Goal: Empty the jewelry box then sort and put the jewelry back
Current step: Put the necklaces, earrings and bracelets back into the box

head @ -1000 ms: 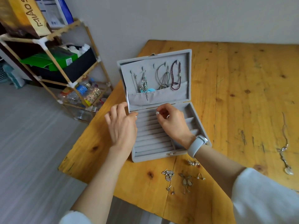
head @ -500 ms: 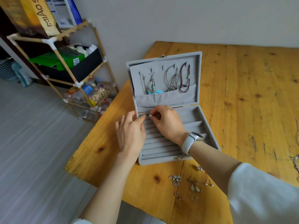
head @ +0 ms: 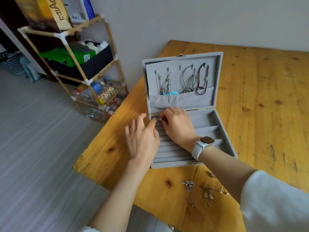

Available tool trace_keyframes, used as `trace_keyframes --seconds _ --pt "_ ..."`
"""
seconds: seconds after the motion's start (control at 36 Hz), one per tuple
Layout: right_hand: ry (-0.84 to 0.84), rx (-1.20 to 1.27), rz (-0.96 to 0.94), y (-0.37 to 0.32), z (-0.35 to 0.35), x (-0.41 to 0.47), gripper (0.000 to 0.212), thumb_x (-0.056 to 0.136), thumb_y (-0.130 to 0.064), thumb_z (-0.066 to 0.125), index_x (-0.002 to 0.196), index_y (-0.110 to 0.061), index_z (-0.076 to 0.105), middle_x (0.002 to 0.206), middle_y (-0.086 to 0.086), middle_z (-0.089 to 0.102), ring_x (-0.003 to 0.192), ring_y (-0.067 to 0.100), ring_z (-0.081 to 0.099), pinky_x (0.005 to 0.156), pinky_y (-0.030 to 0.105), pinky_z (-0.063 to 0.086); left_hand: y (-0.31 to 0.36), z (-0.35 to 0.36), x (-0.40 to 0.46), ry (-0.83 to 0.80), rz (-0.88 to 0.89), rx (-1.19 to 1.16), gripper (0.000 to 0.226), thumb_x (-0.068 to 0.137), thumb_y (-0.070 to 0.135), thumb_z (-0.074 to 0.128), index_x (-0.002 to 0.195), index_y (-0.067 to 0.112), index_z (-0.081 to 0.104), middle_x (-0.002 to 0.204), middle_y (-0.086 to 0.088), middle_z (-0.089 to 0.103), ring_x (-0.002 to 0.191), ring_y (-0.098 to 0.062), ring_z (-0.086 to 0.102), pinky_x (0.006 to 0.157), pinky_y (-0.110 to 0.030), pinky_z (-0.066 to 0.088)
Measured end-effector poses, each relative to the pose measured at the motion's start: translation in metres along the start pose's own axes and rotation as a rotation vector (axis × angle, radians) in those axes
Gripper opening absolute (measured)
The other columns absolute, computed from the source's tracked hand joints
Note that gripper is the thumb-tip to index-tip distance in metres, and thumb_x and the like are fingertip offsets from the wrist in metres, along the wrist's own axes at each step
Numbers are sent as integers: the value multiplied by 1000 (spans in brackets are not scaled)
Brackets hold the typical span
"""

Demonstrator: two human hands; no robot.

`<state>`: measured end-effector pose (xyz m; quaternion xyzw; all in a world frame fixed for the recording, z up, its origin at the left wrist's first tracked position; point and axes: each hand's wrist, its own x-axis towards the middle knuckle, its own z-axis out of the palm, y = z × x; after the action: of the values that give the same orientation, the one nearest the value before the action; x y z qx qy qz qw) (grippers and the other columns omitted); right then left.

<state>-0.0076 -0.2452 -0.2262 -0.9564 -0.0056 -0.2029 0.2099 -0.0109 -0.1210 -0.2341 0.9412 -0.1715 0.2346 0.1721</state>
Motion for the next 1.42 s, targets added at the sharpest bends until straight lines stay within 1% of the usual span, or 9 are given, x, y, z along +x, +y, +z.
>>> trace_keyframes --seconds 0.19,0.44,0.58,0.67,0.78,1.03,1.11,1.31,1.42 --pt "-42 33 7 1 -2 -1 18 84 -9 54 94 -13 68 96 9 65 97 31 54 79 36 31 2 -1 -2 13 -16 63 29 66 9 73 94 17 73 105 -11 64 87 -32 59 76 -42 44" --pt "-118 151 51 3 -9 -2 29 87 -8 50 105 -21 69 109 4 65 109 26 51 92 38 36 1 0 -1 -11 -2 53 29 66 8 74 94 16 73 104 -11 64 86 -32 60 72 -42 45" --pt "-126 232 32 6 -14 -8 34 85 0 48 109 -15 67 106 11 67 101 34 54 89 41 42 0 -1 -1 -48 23 -23 36 66 5 73 101 15 71 113 -13 60 92 -32 60 75 -44 45" --pt "-103 298 74 9 -24 -16 33 86 3 47 114 -7 63 106 14 66 103 33 56 90 30 40 1 -6 -4 -34 68 -90 36 70 3 67 104 15 69 119 -14 57 97 -33 59 76 -45 44" --pt "-23 382 115 8 -45 -37 28 85 4 49 106 -5 66 100 15 66 96 29 60 87 26 42 9 -20 -21 43 105 -162 36 78 14 43 104 16 69 117 -11 58 97 -30 56 73 -40 42" --pt "82 437 233 18 -96 -119 18 87 -3 55 94 -13 67 85 -7 61 75 -4 53 70 4 37 35 -35 -94 102 73 -484 27 85 14 49 104 8 68 100 -7 60 92 -18 56 83 -28 46" --pt "51 362 244 26 -105 -145 15 85 -2 57 91 -13 66 81 -8 55 73 2 50 69 8 36 40 -36 -111 63 39 -503 28 84 18 49 102 8 69 97 -6 61 92 -13 55 85 -22 42" --pt "-47 66 225 44 -101 -180 16 84 -15 62 100 -14 65 88 3 58 82 20 46 74 39 42 44 -34 -126 -19 2 -521 26 83 14 52 100 5 68 97 -6 62 91 -8 53 85 -10 37" --pt "-52 -47 169 43 -96 -183 21 83 -20 63 103 -15 64 98 3 60 86 21 45 72 34 36 46 -36 -125 -53 -9 -510 24 79 8 58 101 5 68 96 -6 62 91 -8 52 84 -11 36"
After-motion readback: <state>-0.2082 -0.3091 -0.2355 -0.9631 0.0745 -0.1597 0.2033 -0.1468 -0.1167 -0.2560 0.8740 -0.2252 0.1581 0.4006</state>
